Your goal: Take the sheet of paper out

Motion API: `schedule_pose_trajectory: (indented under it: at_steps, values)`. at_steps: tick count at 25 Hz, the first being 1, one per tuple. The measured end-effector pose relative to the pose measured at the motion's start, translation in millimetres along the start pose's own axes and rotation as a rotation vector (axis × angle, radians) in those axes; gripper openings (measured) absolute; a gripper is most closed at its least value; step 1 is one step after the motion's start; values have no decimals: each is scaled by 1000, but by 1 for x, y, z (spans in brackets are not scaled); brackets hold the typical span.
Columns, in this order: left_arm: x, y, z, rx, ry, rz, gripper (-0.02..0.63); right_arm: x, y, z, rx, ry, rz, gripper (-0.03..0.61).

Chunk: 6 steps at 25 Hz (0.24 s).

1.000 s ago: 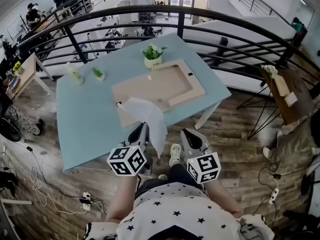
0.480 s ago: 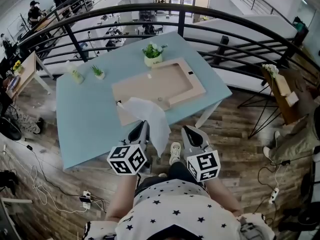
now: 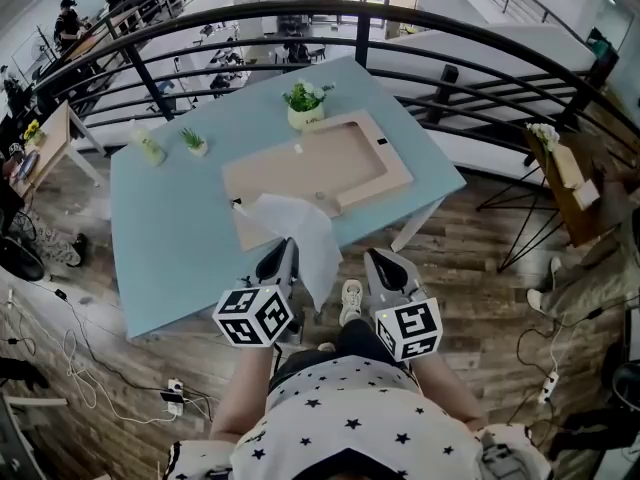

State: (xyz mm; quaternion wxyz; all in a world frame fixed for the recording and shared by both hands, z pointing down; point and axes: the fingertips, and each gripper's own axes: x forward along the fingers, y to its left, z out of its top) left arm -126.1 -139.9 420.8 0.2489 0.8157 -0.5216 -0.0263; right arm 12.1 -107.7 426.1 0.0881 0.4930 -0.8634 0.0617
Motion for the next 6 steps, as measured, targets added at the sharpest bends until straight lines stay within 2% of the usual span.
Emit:
schedule_pose_trajectory:
  at_steps: [6]
  values:
    - [3,2,3,3,4,-2,3,5,-1,3,1,-2,0,5]
